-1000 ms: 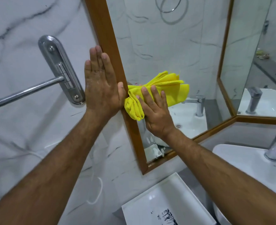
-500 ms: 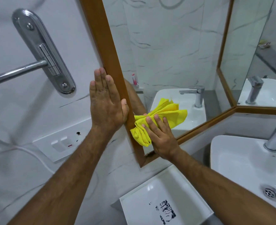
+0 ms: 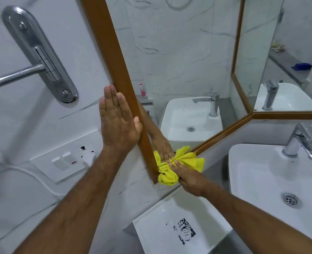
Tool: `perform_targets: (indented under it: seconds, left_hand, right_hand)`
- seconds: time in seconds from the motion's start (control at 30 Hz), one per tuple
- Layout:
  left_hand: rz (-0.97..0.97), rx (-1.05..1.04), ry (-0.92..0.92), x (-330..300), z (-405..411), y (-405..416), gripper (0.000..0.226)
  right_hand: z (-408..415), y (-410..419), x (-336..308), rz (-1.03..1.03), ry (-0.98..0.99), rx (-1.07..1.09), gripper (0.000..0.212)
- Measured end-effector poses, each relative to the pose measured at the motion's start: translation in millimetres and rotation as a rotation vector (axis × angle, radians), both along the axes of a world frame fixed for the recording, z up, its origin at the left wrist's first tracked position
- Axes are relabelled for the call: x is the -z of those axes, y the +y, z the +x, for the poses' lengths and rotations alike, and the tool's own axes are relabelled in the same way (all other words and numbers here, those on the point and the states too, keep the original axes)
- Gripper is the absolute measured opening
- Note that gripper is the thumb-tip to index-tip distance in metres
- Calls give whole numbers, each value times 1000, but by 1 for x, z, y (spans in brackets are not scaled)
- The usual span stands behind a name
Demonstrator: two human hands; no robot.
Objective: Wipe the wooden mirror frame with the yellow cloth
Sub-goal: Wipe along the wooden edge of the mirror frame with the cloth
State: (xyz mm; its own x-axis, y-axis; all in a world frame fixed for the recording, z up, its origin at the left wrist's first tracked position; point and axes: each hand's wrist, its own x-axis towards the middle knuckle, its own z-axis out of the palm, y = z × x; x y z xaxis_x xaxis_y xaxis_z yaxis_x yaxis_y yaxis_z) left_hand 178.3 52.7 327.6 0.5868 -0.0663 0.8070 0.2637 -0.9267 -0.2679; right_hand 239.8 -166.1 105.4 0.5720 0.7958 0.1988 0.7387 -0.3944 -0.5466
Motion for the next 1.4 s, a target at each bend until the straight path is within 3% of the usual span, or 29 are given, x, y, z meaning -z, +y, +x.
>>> perform_targets:
  seconds: [0.13,0.3,0.43,0.57,0.67,0.8,0.9,1.0,1.13,1.3,1.4]
  left_hand:
    - [-52,16,70,-6,-12,-11,80]
    - [-65,89,188,-16,-32,-9,89]
    - [-43,82,265,-26,-42,-9,91]
    - [7,116,238,-48,-45,-11,90]
    - [48,118,215,-78,-42,-11,92]
    - [90,99,172,-114,-35,-8,95]
    - [102,86,179,-117,-30,-4,97]
    - [79,88,195,-105,-25,-4,95]
    - [80,89,158,-96,-15,-3,98]
    - [86,121,107,-90,-8,1,100]
    - [64,135,84,-81,-5,0,100]
  right_hand:
    - [6,-1,-51,45,211,36,24]
    - [6,-25,-88,230,294,316,39]
    - [6,-36,-141,424,242,374,39]
    - [7,-32,-208,625,170,417,26]
    - [7,-20,-258,900,243,462,18]
    - [4,-3,-315,1202,219,453,42]
    - [7,16,-320,1077,69,429,80]
    - [18,31,-289,728,-140,442,92]
    - [29,38,-249,352,-508,734,76]
    - [39,48,-225,462,-803,803,45]
    - [40,48,-194,391,-834,876,27]
